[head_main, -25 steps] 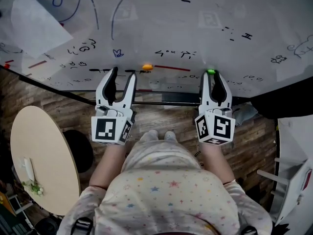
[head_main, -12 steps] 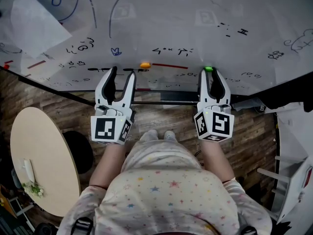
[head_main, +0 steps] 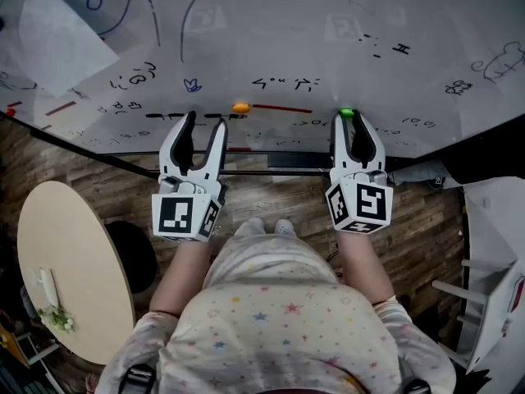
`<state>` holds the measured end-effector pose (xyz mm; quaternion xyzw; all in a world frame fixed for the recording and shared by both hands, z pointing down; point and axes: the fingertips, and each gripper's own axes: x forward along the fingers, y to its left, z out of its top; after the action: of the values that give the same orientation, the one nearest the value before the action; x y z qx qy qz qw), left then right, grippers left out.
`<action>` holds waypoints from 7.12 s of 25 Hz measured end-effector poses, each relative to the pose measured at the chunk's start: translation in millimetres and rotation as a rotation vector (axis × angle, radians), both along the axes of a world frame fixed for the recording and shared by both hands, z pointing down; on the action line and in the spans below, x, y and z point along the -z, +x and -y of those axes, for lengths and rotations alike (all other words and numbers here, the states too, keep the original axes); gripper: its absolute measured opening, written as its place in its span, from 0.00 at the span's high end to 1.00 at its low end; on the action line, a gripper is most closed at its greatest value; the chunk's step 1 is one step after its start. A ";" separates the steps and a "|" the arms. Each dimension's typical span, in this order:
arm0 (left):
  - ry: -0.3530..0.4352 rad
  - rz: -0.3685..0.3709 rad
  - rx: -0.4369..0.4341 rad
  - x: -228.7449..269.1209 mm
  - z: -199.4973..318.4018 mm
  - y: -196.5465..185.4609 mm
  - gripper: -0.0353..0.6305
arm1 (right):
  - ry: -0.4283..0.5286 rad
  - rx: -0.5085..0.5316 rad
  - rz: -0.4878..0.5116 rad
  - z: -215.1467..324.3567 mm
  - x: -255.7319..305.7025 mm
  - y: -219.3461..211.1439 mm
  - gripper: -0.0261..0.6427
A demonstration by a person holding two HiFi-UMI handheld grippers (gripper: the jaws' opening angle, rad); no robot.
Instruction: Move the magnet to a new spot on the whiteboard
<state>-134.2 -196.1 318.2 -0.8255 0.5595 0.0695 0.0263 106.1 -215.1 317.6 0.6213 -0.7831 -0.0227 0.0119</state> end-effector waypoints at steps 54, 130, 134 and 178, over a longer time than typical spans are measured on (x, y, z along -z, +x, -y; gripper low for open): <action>-0.005 0.000 -0.041 0.7 -9.8 32.1 0.66 | 0.019 0.021 -0.009 -50.2 7.2 27.1 0.79; -0.002 0.014 0.009 -1.4 14.1 46.7 0.67 | -0.042 0.040 0.022 -0.8 -13.9 45.0 0.79; -0.002 0.013 0.009 -1.4 14.0 46.4 0.67 | -0.041 0.036 0.020 -0.5 -13.9 44.9 0.79; -0.012 0.013 -0.036 -1.3 13.0 46.7 0.67 | -0.047 -0.001 -0.026 -0.5 -14.3 40.4 0.78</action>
<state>-87.5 -209.1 319.4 -0.8361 0.5446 0.0613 0.0234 146.6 -214.6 331.9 0.6210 -0.7829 -0.0126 0.0368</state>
